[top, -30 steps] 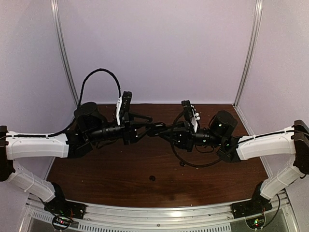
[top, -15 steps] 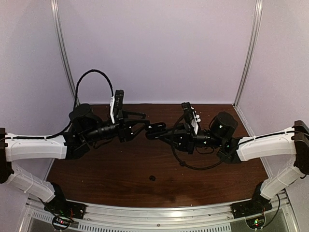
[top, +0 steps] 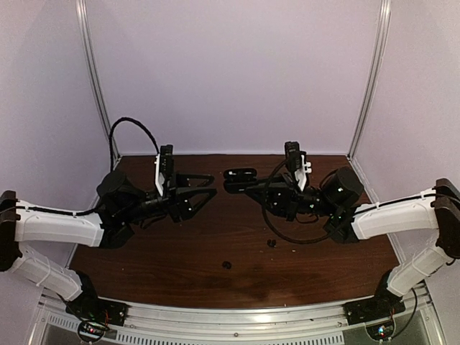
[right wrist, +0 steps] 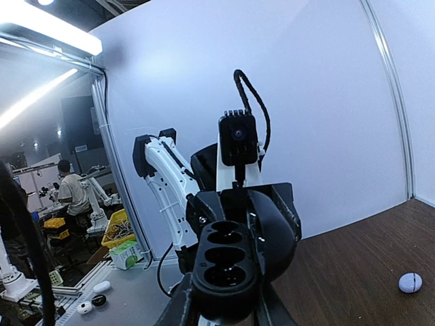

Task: Insert the wireless bluetooth earbuds into the charging case
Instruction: Pass from the right arm to the left

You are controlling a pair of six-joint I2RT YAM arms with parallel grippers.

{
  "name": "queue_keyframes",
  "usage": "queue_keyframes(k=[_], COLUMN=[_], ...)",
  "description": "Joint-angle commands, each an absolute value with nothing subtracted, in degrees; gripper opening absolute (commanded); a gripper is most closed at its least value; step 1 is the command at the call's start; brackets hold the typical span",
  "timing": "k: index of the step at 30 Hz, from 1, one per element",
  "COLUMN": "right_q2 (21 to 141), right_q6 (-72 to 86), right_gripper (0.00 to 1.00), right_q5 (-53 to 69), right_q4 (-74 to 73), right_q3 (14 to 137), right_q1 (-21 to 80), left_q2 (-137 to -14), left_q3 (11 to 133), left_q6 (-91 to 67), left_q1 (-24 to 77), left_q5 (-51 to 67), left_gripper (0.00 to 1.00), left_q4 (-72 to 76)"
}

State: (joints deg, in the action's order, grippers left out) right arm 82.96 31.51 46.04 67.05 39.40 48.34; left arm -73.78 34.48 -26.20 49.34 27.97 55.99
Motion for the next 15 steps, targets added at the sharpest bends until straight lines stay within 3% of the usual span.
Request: queue_keyframes(k=[1, 15], right_q2=[84.2, 86.1], right_q6=[33.8, 33.4], right_gripper=[0.0, 0.0], right_q5=[45.4, 45.1], right_q4=[72.3, 73.2], right_q3=[41.1, 42.3], right_q1=[48.3, 50.0], left_q2=[-76.9, -82.9], left_q3=[35.0, 39.2], left_q6=[-26.7, -29.5], left_q1=[51.5, 54.6], left_q5=[31.9, 29.1], left_gripper=[0.49, 0.44], left_q4=[67.0, 70.5])
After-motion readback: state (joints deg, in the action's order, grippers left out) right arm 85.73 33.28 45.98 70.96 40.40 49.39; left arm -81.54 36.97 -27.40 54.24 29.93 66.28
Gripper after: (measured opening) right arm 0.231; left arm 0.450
